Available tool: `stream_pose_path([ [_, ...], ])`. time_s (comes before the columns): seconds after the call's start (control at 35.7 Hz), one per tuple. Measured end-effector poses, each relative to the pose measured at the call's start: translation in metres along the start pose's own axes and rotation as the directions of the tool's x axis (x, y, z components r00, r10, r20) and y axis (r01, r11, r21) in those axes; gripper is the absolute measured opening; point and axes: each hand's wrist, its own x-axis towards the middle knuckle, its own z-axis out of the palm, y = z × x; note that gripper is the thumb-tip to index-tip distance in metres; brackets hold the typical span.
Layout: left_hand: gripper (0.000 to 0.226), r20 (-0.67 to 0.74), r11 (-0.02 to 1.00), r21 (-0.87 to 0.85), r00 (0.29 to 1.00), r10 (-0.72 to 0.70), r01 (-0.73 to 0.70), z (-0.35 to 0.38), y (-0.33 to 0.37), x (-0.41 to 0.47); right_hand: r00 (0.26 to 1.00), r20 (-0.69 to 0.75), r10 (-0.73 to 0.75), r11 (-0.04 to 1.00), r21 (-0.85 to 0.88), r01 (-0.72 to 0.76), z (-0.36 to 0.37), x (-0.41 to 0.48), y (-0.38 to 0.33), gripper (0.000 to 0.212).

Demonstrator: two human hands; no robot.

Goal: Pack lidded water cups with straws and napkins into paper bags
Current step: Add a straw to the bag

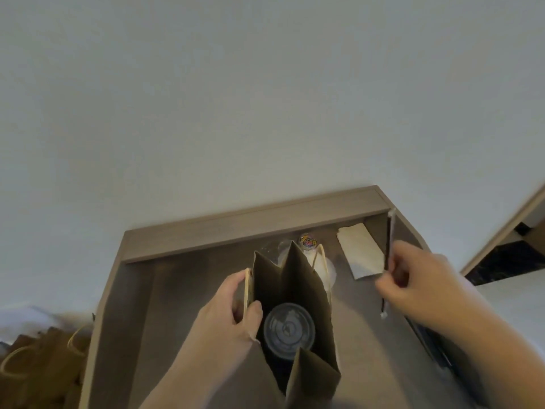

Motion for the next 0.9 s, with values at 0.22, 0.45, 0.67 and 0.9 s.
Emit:
stream_pose_path([
  [0.22, 0.043, 0.029, 1.000, -0.008, 1.000, -0.006, 0.006, -0.001, 0.001, -0.003, 0.907, -0.296, -0.299, 0.809, 0.426, 0.405, -0.066, 0.003, -0.112, 0.014],
  [0.45, 0.047, -0.044, 1.000, -0.012, 0.999, -0.013, 0.013, -0.010, -0.004, -0.006, 0.932, 0.017, -0.361, 0.919, 0.174, 0.353, -0.027, 0.022, -0.124, 0.007],
  [0.67, 0.052, -0.017, 0.998, -0.031, 0.998, -0.064, 0.064, -0.010, -0.002, -0.001, 0.935, 0.071, -0.346, 0.937, 0.070, 0.342, -0.008, 0.037, -0.117, 0.009],
  [0.9, 0.049, -0.044, 0.999, -0.021, 0.998, 0.038, -0.039, -0.008, -0.003, 0.002, 0.944, 0.195, -0.267, 0.946, 0.242, 0.217, 0.001, 0.035, -0.113, 0.020],
])
